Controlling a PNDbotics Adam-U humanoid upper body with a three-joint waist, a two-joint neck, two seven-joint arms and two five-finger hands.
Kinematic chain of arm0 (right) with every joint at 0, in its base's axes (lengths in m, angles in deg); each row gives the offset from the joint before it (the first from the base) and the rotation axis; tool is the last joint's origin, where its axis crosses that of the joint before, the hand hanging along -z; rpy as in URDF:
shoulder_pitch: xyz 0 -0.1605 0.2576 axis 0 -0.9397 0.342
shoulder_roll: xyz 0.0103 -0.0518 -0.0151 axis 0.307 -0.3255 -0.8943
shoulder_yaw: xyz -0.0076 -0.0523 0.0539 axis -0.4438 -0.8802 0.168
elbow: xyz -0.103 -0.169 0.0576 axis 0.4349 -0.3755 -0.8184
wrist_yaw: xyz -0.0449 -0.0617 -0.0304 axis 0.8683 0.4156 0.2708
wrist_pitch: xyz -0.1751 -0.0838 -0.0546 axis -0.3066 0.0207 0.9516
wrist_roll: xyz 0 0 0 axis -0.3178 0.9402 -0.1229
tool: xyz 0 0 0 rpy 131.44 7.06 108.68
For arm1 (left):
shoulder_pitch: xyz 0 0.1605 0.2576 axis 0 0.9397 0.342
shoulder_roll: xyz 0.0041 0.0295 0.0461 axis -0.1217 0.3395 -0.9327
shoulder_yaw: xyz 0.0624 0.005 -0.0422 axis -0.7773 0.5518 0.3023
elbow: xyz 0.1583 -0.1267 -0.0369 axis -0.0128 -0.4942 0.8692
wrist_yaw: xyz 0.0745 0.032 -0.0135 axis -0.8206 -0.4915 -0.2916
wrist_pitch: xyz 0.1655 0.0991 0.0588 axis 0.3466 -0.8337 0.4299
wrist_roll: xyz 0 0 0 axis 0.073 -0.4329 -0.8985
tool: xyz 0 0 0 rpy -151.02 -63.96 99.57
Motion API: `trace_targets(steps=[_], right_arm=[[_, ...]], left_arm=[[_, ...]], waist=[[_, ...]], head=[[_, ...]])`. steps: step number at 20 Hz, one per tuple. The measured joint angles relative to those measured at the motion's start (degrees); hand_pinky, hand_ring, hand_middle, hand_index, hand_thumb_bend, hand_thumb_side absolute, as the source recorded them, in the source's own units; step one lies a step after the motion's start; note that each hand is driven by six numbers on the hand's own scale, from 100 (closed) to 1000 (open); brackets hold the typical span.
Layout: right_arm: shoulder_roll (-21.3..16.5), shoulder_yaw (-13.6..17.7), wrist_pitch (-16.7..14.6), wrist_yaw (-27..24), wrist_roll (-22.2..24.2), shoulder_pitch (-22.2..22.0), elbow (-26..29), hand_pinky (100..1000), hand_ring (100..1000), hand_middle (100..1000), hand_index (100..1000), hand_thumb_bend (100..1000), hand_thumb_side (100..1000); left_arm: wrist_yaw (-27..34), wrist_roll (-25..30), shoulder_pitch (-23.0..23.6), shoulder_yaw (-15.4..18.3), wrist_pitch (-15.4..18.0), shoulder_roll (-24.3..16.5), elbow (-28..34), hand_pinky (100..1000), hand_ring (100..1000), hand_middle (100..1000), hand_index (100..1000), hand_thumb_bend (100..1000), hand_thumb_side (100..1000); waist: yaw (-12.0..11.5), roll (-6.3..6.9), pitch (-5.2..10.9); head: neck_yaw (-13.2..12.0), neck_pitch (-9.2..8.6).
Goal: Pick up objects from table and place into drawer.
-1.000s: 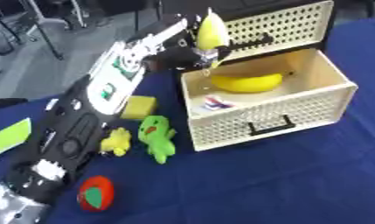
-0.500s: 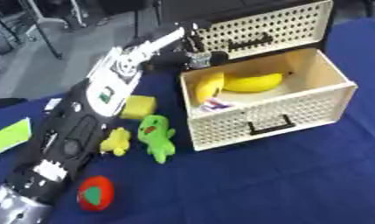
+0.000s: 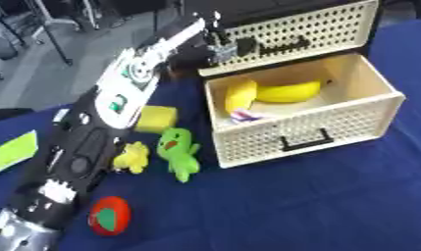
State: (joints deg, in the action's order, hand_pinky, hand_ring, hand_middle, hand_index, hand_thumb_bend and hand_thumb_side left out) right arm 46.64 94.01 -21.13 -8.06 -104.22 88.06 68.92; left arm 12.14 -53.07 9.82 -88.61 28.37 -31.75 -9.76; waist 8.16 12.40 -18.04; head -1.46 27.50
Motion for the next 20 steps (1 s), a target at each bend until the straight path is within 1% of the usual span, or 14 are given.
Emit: trace_targets(steps=[3, 4, 6, 13, 14, 16, 19, 20], right_arm=[[0.05, 0.01, 0.04, 0.10, -0.04, -0.38, 0.00, 402, 565, 544, 675, 100, 769], [0.08, 0.02, 0.09, 0.15, -0.09, -0.42, 0.00, 402, 565, 544, 675, 100, 769], [0.14, 0.04, 0.16, 0.25, -0.16, -0.70, -0.01, 401, 566, 544, 675, 100, 769], [0.51, 0.11, 0.16, 0.26, -0.16, -1.32, -0.01, 402, 566, 543, 675, 100, 768], [0.51, 0.12, 0.15, 0.26, -0.15, -1.37, -0.01, 401, 567, 544, 676, 100, 767], [0.51, 0.23, 0.09, 0.26, -0.09, -1.42, -0.01, 401, 568, 544, 676, 100, 766], [0.47, 0.43, -0.15, 0.26, 0.15, -1.90, -0.01, 398, 569, 545, 679, 100, 765], [0.42, 0.44, -0.25, 0.26, 0.25, -1.94, -0.01, 396, 570, 546, 679, 100, 765]], left_arm=[[2.42, -1.00, 0.29, 0.33, -1.41, -0.82, 4.08, 246, 516, 518, 832, 530, 831], [3.22, -1.21, 0.49, 0.53, -2.06, -1.08, 5.43, 212, 481, 499, 815, 519, 820], [5.04, -1.60, 1.04, 0.96, -3.68, -1.93, 8.33, 181, 452, 474, 797, 510, 809], [11.17, -3.50, 2.72, 3.14, -9.73, -5.41, 17.20, 143, 404, 415, 764, 487, 759], [11.96, -4.11, 3.13, 3.67, -10.51, -6.07, 18.40, 143, 400, 409, 758, 496, 755], [13.58, -5.57, 4.31, 5.24, -12.20, -7.48, 21.12, 158, 403, 408, 754, 473, 721], [15.92, -8.01, 6.09, 8.83, -14.79, -9.44, 25.27, 176, 402, 401, 743, 452, 665], [16.57, -8.85, 6.50, 10.23, -15.50, -9.99, 26.79, 183, 403, 398, 734, 442, 633]], waist=[[-0.48, -0.33, 0.00], [-0.60, -0.41, 0.00], [-0.93, -0.66, 0.00], [-2.47, -1.63, 0.03], [-2.81, -1.85, 0.03], [-3.70, -2.40, 0.03], [-5.07, -3.58, 0.03], [-5.49, -3.89, 0.03]], head=[[0.01, 0.00], [0.03, 0.00], [0.07, 0.00], [0.39, 0.04], [0.50, 0.04], [0.66, 0.04], [1.09, 0.01], [1.26, 0.01]])
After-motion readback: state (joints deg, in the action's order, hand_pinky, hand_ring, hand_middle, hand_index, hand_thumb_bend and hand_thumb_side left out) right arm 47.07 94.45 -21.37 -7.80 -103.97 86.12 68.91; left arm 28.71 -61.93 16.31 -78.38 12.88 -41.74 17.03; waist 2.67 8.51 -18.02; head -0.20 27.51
